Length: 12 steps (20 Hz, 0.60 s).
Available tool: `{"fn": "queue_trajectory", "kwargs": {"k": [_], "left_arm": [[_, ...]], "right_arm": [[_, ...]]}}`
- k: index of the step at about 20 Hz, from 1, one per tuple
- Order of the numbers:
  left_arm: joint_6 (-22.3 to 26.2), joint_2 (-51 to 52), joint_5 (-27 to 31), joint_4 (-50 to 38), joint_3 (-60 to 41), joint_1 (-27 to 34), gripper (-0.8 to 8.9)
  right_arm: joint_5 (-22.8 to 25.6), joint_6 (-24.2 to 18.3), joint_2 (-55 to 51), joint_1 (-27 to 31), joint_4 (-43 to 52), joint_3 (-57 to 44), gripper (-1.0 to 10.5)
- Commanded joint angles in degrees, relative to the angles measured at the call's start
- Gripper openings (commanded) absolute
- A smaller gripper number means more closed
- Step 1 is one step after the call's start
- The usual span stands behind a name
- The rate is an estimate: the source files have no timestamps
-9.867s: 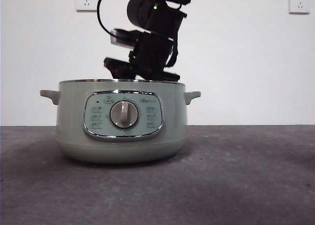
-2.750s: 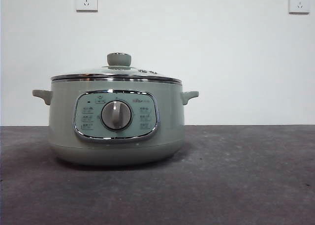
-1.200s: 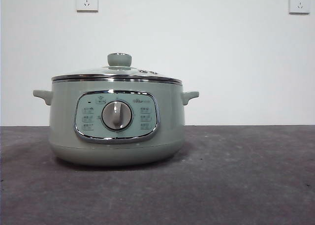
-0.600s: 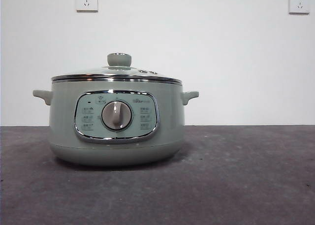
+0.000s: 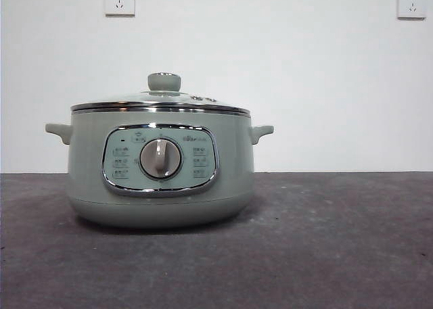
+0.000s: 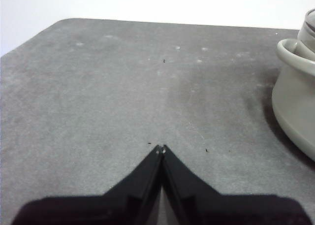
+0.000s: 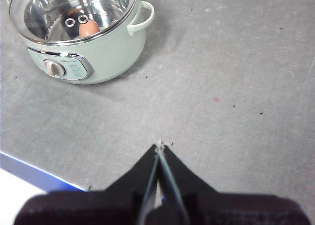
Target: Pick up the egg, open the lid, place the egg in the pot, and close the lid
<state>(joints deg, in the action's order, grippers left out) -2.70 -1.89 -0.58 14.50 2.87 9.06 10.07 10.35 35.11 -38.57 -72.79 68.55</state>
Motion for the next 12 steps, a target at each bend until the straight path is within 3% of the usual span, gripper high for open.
{"fn": "queue_trajectory", "kwargs": {"k": [1,6,7,9,12], "left_arm": [[-0.55,-0.2,0.17,-0.39,-0.85,0.24,-0.04],[-0.55,-0.39,0.17,-0.39,-0.85,0.24,-0.03],[-0.55,-0.39,0.17,-0.39,-0.85,0.24,-0.03],[-0.55,-0.39,0.17,-0.39,-0.85,0.24,-0.04],[-0.55,-0.39,0.17,-0.39,-0.85,0.24,-0.04]], "right_arm": [[0.04,0.59,-0.02,-0.02,0.28,-0.46,0.0],[0.59,0.07,-0.17,0.33,0.24,-0.46,0.0],[2.64,-2.97,-0.5,1.33,1.07,-0.46,0.0],[4.9,-4.55,-2.23,6.25,7.37,-1.33,0.0],[1.9,-5.07,-8.72,16.63,23.74,-9.07,0.0]]}}
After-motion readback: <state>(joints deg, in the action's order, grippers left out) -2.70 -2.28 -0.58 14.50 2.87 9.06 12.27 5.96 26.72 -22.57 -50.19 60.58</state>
